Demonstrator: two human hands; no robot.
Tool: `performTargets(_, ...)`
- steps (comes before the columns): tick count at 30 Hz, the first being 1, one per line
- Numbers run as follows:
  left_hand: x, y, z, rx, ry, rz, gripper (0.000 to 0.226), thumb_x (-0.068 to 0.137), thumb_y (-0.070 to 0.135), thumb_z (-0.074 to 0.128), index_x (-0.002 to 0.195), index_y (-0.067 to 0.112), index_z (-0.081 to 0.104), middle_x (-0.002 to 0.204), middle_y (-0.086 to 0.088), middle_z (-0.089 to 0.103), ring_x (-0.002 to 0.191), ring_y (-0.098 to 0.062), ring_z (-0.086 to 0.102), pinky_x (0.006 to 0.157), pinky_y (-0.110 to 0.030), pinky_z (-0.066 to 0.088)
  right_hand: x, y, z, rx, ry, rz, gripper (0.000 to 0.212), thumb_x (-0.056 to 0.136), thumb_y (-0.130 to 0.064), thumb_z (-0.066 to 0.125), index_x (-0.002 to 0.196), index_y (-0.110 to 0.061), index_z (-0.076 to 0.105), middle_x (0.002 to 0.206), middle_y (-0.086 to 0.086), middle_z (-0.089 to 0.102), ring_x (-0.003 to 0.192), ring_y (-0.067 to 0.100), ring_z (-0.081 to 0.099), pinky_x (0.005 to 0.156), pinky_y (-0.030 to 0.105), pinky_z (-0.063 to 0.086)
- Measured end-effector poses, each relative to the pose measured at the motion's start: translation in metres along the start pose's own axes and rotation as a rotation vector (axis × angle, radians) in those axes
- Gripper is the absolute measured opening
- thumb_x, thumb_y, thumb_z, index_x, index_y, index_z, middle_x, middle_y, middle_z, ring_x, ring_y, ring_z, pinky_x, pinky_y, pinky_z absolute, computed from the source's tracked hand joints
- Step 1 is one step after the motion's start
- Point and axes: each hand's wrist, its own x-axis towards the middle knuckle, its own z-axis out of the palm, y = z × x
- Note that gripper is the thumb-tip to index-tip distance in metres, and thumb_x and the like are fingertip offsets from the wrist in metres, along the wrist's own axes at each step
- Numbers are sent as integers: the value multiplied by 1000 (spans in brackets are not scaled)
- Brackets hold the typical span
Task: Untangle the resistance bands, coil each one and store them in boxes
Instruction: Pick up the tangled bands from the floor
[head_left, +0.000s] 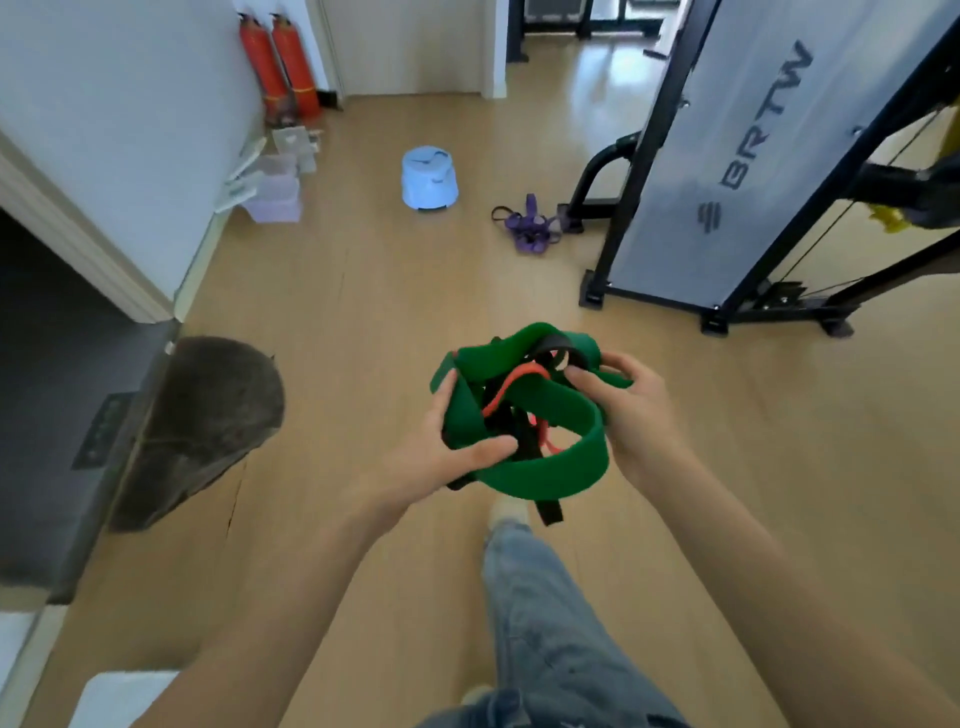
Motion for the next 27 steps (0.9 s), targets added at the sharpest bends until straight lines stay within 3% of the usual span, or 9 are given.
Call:
performTargets(2, 67, 12, -6, 104, 29, 80, 100, 59, 33, 81, 135, 42, 18, 125, 14, 50, 112, 4, 54, 88, -17, 49, 65, -5, 25, 52, -95, 77, 26, 84, -11, 66, 109, -5, 61, 95, 13, 69, 74, 18, 69, 61, 26, 55)
performTargets(6, 196, 52, -66, 227, 258, 160, 111, 50, 38, 85, 142, 22, 26, 138, -4, 42, 130, -18, 40, 105, -39, 40, 194, -42, 66, 47, -391, 161, 31, 83, -15, 64, 112, -4, 64, 103, 17, 70, 90, 24, 69, 70, 26, 55)
performTargets(8, 250, 77, -108, 186, 270, 152, 98, 49, 39, 84, 134, 24, 38, 127, 2, 54, 119, -13, 51, 97, -36, 47, 260, -81, 89, -28, -557, 156, 35, 77, -21, 67, 110, -10, 67, 101, 12, 72, 93, 23, 69, 72, 25, 55)
performTargets(10, 296, 96, -143, 175, 371, 70, 68, 54, 37, 83, 114, 33, 50, 108, 11, 63, 98, -4, 61, 79, -22, 50, 318, -118, 120, -149, -666, 156, 28, 73, -25, 71, 100, -17, 71, 94, 4, 73, 86, 16, 71, 67, 22, 55)
performTargets(12, 342, 110, -177, 156, 509, 5, 34, 68, 21, 78, 88, 39, 57, 88, 11, 67, 82, -6, 63, 64, -19, 47, 377, -140, 154, -359, -585, 45, 19, 73, -29, 76, 89, -19, 72, 87, 2, 73, 77, 13, 71, 64, 26, 57)
performTargets(14, 398, 126, -218, 114, 570, -42, 32, 73, 13, 72, 76, 42, 59, 73, 18, 67, 77, -6, 63, 58, -19, 47, 440, -150, 184, -646, -420, -144, 30, 72, -45, 74, 81, -17, 71, 77, 2, 72, 69, 16, 70, 64, 35, 58)
performTargets(18, 522, 160, -299, 254, 542, -75, 28, 71, 20, 75, 73, 43, 58, 77, 14, 66, 79, -11, 63, 66, -25, 50, 565, -163, 204, -857, -232, -229, 38, 71, -56, 70, 93, -25, 66, 68, -19, 59, 63, -2, 58, 55, 15, 46)
performTargets(23, 666, 208, -356, 428, 425, -188, 19, 73, 31, 72, 76, 34, 54, 77, 10, 61, 79, -18, 59, 68, -28, 45, 695, -170, 197, -828, -236, 60, 42, 78, -44, 70, 107, -24, 46, 86, -8, 58, 73, 15, 62, 64, 33, 57)
performTargets(27, 769, 223, -390, 422, 417, -237, 28, 73, 26, 72, 95, 27, 55, 91, 0, 64, 88, -25, 61, 82, -38, 51, 799, -150, 196, -894, -178, 112, 71, 79, -33, 72, 137, -12, 37, 132, 9, 49, 111, 29, 55, 96, 43, 45)
